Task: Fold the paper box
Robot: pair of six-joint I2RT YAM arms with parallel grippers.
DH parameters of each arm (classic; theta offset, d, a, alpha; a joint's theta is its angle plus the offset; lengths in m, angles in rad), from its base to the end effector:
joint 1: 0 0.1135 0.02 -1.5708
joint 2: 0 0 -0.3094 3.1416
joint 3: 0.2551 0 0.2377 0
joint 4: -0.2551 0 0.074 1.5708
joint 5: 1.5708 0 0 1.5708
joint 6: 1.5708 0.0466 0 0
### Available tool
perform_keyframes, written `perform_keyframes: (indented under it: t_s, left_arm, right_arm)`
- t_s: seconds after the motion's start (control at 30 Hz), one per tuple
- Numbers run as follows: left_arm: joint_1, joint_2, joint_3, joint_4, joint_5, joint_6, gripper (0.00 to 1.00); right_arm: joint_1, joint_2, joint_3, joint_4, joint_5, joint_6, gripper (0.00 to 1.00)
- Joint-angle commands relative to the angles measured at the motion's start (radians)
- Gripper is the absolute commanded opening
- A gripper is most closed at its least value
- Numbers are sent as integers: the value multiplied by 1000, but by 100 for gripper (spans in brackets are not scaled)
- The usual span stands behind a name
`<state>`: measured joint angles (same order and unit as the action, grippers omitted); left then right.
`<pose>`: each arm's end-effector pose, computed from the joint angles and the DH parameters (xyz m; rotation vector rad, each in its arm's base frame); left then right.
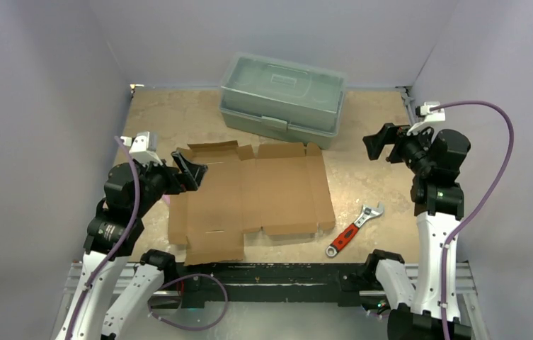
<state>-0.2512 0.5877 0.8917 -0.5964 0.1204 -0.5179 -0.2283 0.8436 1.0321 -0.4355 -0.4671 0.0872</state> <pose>0.0753 -0.0251 0.3765 -0.1691 1.9037 -0.6391 0.1422 -0.0115 0.4184 -0.0460 1.8019 0.3232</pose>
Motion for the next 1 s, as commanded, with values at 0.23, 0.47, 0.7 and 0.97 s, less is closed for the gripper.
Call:
perform_keyframes:
  t_s: [0.23,0.47,0.7,0.97]
  left_arm:
    - [-5,-12,-58,-65,85,-81,99]
    - [-7,103,-101,-16,214,-74,99]
    - [-158,249,-73,-25,137,-47,97]
    - [-743,524,22,58,-370,76,95]
  right_arm:
    - [2,-29,-30,33,-119,-11,99]
    - [3,-30,-148,61,-404,-246,99]
    - [3,-7,-266,28,-682,-513,99]
    - [3,47,-235,-47,-670,-598,99]
